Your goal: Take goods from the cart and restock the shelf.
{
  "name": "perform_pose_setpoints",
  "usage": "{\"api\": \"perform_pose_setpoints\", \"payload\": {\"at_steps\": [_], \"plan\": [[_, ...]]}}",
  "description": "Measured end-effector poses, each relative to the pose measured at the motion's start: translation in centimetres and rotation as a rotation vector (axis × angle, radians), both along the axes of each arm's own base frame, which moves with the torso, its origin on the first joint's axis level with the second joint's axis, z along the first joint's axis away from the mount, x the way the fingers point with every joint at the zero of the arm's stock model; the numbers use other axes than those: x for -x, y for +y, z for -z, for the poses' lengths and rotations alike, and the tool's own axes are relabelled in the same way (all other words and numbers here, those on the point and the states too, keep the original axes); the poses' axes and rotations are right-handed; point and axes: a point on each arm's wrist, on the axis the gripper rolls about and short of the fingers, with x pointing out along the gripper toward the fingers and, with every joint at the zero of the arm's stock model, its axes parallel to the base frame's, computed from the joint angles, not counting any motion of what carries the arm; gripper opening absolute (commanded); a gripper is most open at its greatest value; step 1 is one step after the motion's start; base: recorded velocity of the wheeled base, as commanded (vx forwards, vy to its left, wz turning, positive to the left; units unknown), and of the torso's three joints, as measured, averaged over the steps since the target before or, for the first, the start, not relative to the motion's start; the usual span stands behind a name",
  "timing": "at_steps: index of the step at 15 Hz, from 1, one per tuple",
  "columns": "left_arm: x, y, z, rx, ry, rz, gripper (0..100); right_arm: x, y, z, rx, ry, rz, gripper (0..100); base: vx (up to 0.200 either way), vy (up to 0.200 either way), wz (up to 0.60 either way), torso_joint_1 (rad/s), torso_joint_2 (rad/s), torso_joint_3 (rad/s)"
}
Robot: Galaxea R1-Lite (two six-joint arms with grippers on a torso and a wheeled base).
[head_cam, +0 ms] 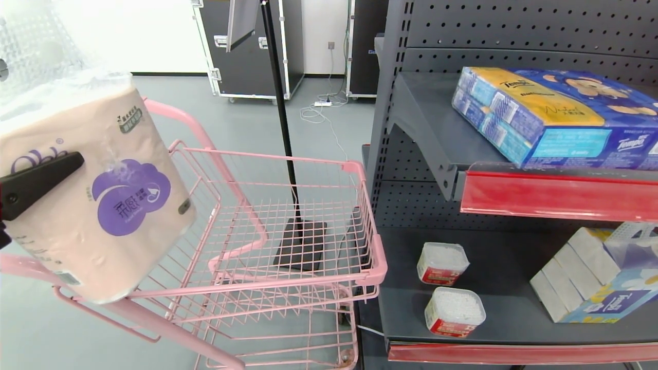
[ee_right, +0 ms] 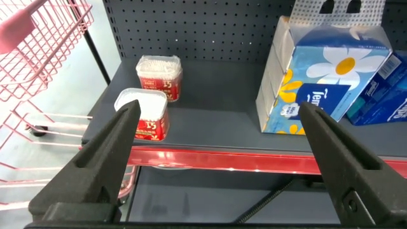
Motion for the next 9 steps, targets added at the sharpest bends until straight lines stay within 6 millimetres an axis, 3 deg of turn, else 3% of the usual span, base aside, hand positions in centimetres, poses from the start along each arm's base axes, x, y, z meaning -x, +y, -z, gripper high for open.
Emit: {"api": "perform_pose_setpoints", "payload": {"at_steps": [3, 9], "plan": [[0.24, 0.02, 0.07, 0.0, -0.004, 0.002, 0, 0.0, 0.0, 0.0, 0.0, 0.0, 0.0, 100, 0.0, 0.0, 0.0, 0.019, -0.14, -0.119], [0.84, 0.0, 0.56, -0.001, -0.002, 0.028, 0, 0.0, 0.0, 0.0, 0.0, 0.0, 0.0, 100, 0.0, 0.0, 0.0, 0.108, -0.46, -0.347]]}}
